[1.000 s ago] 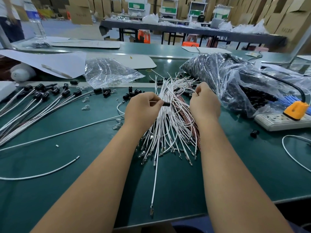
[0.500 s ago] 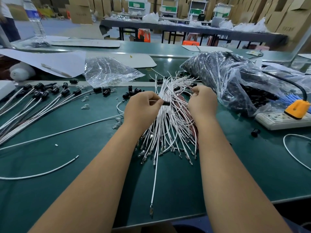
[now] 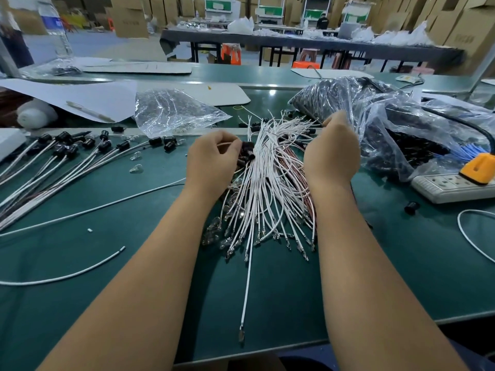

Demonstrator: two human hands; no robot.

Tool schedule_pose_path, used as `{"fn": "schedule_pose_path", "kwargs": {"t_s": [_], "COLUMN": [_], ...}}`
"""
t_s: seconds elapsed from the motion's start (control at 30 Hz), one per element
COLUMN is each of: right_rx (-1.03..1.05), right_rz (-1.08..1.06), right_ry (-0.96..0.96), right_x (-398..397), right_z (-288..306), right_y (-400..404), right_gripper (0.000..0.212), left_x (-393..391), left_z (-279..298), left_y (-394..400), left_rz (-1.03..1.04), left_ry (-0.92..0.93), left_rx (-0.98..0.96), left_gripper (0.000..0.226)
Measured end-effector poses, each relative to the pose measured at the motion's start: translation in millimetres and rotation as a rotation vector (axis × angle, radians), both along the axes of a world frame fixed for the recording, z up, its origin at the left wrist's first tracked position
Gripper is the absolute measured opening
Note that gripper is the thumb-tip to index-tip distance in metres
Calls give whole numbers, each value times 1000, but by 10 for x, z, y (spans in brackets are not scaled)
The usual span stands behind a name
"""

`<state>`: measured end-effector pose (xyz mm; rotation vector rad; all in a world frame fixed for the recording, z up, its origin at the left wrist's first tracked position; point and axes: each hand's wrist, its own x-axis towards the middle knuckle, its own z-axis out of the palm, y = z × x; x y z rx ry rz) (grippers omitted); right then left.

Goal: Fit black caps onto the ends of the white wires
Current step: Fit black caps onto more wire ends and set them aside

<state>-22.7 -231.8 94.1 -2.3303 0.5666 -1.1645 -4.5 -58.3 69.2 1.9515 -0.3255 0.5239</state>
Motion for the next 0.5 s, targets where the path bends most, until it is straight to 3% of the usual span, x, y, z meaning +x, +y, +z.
{"fn": "schedule_pose_path", "kwargs": {"t_s": [0.23, 0.37, 0.5], "right_rx": [-241, -83, 49], "right_rz": [124, 368, 498], "right_ry": [-351, -209, -44], "right_x": [54, 159, 235], "right_z": [394, 212, -136], "right_y": [449, 800, 842], "right_gripper": [25, 21, 17], "left_x": [150, 190, 216], "left_z": [65, 15, -25], "left_y": [341, 502, 458], "left_rz": [39, 83, 125], "left_ry": [75, 116, 104], "left_rx": [-125, -209, -129], "left_gripper": [8, 8, 12]}}
